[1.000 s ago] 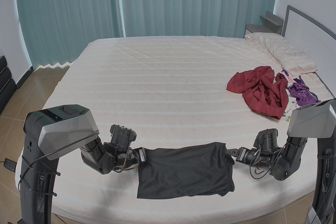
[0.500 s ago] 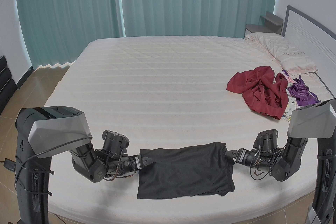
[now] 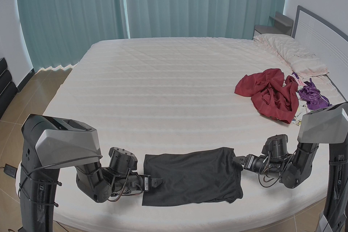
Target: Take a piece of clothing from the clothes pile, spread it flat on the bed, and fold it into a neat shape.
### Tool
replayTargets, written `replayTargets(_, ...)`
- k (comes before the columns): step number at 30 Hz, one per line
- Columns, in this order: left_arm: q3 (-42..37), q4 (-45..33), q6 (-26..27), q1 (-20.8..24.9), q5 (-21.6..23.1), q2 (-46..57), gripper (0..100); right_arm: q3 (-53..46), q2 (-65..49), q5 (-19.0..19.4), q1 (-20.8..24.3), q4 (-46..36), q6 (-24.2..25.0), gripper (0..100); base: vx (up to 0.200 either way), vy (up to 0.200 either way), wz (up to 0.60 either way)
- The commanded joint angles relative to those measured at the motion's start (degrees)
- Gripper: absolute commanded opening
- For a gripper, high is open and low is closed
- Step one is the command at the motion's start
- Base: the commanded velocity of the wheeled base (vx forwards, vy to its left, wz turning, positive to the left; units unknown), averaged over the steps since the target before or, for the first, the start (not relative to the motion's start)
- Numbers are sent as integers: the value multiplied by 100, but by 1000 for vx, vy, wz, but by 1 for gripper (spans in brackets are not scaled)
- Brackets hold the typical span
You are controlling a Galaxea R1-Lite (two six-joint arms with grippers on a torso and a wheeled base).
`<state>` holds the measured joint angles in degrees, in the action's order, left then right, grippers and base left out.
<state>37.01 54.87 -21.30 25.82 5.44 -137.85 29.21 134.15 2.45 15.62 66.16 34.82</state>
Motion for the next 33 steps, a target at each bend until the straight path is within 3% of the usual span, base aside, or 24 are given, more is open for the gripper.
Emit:
replayTargets(1,-1,-3,29,55,-69,-119,100,-12,-2,-8,12,2,-1,100,0,0,0)
replayTargets(5,-1,-20,38,99,-236,-137,100,-20,-2,1,12,2,-1,100,0,0,0)
replayTargets(6,-10,-20,38,107,-245,-128,0,-20,-2,1,20,2,-1,100,0,0,0)
replayTargets(19,-379,-11,29,151,-412,21,0,-126,-55,10,73,-6,-19,100,0,0,0)
replayTargets(26,-616,41,3,151,-421,83,0,-644,-398,581,319,-33,-326,100,0,0,0)
replayTargets(33,-651,305,-120,151,-421,39,0,-978,-319,616,680,-15,-766,100,0,0,0)
